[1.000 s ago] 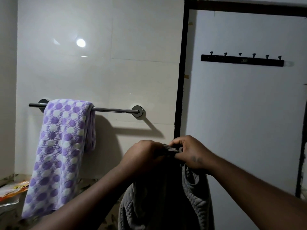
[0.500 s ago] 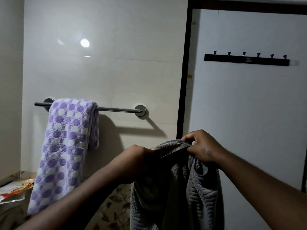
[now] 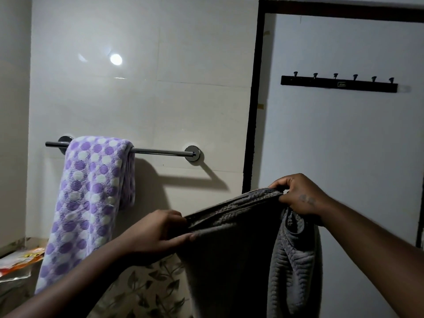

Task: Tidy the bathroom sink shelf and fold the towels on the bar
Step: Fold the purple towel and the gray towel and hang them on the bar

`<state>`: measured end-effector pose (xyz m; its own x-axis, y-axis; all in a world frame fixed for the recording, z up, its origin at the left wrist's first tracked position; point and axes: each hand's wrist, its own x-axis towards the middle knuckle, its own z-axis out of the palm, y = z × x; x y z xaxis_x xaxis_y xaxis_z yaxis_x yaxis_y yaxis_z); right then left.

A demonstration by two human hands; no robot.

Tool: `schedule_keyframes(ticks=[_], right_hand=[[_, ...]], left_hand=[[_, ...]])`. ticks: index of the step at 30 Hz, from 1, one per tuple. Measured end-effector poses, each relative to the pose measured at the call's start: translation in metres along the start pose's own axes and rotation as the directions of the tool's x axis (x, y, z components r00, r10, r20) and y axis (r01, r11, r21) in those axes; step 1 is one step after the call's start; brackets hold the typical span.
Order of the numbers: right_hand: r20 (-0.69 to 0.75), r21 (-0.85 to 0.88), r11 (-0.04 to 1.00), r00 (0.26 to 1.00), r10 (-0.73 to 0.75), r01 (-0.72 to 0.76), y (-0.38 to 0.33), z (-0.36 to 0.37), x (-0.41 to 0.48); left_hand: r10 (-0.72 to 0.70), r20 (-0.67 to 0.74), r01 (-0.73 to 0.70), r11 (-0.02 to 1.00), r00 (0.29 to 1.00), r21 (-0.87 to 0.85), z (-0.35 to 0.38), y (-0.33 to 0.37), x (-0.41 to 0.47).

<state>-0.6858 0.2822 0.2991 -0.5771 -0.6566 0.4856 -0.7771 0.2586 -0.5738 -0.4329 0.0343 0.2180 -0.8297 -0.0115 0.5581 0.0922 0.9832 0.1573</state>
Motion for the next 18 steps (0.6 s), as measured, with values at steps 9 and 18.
schedule_keyframes(ticks=[9,18], right_hand=[[0.151,0.100,0.994,0.988,0.017,-0.033,0.011,0.009,-0.003],[-0.036,0.253,0.905,0.932,0.361,-0.341,0.027,-0.001,0.002]], left_hand=[[-0.234,-0.428,-0.104,0.767,0.873,-0.633,-0.001,0.000,0.005],[-0.425,-0.395,0.213,0.853,0.815,-0.477,0.014,0.002,0.021]])
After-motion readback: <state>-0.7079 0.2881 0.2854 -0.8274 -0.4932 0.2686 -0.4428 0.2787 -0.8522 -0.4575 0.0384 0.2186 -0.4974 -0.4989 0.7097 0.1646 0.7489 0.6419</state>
